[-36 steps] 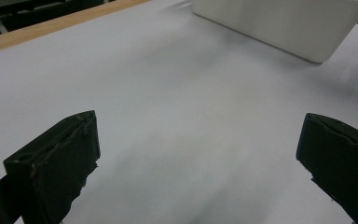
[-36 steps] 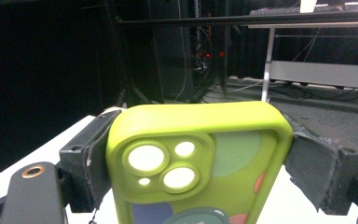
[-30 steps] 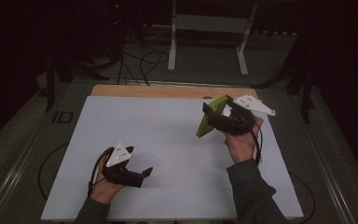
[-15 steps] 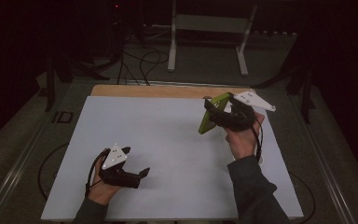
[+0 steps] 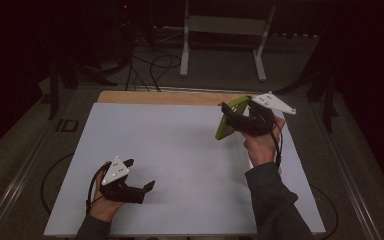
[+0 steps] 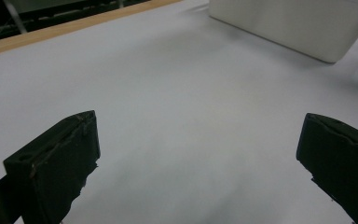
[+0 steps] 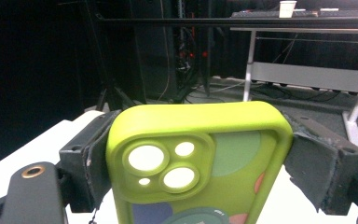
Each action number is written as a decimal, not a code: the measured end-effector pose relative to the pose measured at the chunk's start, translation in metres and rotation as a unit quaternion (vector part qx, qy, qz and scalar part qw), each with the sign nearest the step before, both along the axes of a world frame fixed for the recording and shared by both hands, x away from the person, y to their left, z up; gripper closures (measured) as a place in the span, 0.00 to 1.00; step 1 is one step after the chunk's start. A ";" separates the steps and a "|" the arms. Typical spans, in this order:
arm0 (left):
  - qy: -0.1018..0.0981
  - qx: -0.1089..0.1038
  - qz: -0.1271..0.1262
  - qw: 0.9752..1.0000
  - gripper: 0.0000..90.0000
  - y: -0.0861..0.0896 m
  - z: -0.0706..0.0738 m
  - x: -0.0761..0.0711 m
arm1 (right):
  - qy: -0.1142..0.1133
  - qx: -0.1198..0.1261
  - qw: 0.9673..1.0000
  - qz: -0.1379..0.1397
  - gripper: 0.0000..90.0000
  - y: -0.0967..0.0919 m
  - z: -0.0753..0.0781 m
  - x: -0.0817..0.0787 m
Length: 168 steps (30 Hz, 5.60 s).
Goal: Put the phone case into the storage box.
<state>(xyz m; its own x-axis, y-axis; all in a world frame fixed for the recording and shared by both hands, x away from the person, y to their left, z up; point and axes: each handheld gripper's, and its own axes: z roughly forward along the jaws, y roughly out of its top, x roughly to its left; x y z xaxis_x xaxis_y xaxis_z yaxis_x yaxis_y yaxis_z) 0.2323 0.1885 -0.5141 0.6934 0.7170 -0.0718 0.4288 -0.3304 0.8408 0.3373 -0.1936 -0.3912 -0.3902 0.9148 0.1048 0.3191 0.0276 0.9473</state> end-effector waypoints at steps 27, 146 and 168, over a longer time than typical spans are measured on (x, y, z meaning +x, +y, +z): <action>-0.010 -0.007 0.015 1.000 0.00 0.017 -0.008 -0.012 | 0.002 -0.005 1.000 -0.028 0.19 -0.007 -0.002 0.020; -0.022 0.003 0.049 0.999 0.00 0.034 -0.017 -0.015 | 0.069 -0.068 0.977 -0.189 0.19 -0.061 -0.032 0.106; -0.023 0.005 0.048 0.999 0.00 0.033 -0.017 -0.015 | 0.083 -0.073 0.975 -0.193 0.18 -0.056 -0.045 0.116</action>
